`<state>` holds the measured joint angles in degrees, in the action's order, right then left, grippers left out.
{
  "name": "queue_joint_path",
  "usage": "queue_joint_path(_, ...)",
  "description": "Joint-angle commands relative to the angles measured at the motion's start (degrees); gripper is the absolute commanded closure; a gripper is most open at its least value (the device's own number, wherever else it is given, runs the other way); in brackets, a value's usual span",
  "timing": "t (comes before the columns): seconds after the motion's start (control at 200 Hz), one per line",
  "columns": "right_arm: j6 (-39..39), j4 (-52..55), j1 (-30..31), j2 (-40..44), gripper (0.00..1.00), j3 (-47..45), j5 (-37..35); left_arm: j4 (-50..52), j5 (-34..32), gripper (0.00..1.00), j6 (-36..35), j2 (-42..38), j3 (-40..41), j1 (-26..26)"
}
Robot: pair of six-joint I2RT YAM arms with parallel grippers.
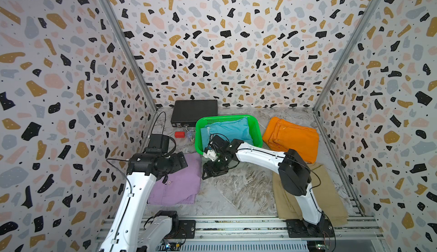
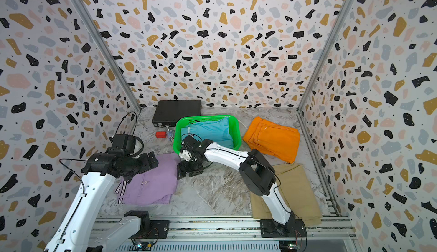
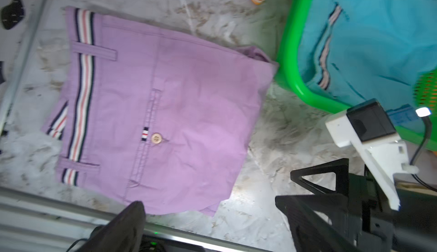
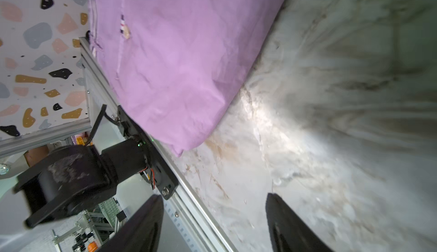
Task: Put the folded long pants in the basket
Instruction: Move the long pant to the center of the board.
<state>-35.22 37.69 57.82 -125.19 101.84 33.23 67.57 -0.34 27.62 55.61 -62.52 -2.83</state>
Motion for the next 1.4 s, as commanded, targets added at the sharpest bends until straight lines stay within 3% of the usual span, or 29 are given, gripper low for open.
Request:
queue_joint_path(0.0,-2.59,3.44,1.35,-2.55,0.27,4.56,0.91,3.82,-6.46,0.03,-0.48,-1.32,-0.94,0.19)
queue_joint_path(0.245,-7.41,3.53,2.68,-8.03,0.25,7.36,-1.59,6.63,-5.40,0.01,2.01,-4.30,1.24,0.17)
queue_joint_path(0.3,-8.54,3.54,2.96,-9.43,0.29,9.36,-1.67,7.64,-5.20,0.01,2.57,-5.18,1.84,0.13)
queue_joint_path(0.34,-9.26,3.32,2.98,-10.49,0.35,11.11,-1.59,8.45,-5.11,0.01,2.87,-5.77,2.21,-0.02)
queue_joint_path(0.531,-10.64,3.87,5.31,-13.07,0.90,16.29,-1.66,11.29,-7.00,0.00,4.54,-8.39,2.67,-2.84)
queue_joint_path(0.581,-9.87,4.48,5.37,-12.22,1.00,15.71,-2.32,11.76,-7.20,0.00,4.78,-8.98,2.66,-3.30)
queue_joint_path(0.741,-4.40,9.94,5.36,-4.61,1.00,9.38,-7.89,12.09,-6.64,0.00,5.49,-9.50,2.76,-4.10)
queue_joint_path(0.936,1.94,15.71,4.89,10.84,1.00,-7.27,-18.27,10.68,-3.71,0.02,5.95,-8.95,4.40,-4.33)
queue_joint_path(1.126,2.74,21.01,1.90,25.17,1.00,-20.64,-25.85,8.51,0.47,0.03,6.76,-8.90,6.28,-4.46)
queue_joint_path(1.392,-2.23,22.01,-2.61,40.25,1.00,-40.36,-26.55,0.16,14.13,0.03,8.30,-10.26,15.59,-4.41)
